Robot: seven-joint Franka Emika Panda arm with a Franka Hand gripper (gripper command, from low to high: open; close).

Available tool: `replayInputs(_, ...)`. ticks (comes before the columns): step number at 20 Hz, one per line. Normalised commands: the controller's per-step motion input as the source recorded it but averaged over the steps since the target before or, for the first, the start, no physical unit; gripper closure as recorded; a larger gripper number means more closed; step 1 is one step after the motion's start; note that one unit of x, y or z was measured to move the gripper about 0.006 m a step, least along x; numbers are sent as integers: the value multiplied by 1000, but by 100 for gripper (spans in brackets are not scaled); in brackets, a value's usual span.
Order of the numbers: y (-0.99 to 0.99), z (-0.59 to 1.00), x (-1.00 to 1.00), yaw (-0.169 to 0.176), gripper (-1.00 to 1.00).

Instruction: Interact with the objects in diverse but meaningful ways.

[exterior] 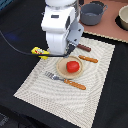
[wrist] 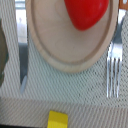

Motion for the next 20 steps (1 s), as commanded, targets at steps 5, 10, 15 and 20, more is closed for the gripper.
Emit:
replayInputs(5,-157,168,780,10,-100)
replayInputs(10,-196,2,644,56,-100)
replayInputs(15,-189,0,590,80,-100)
replayInputs(20,-178,0,542,103,-100)
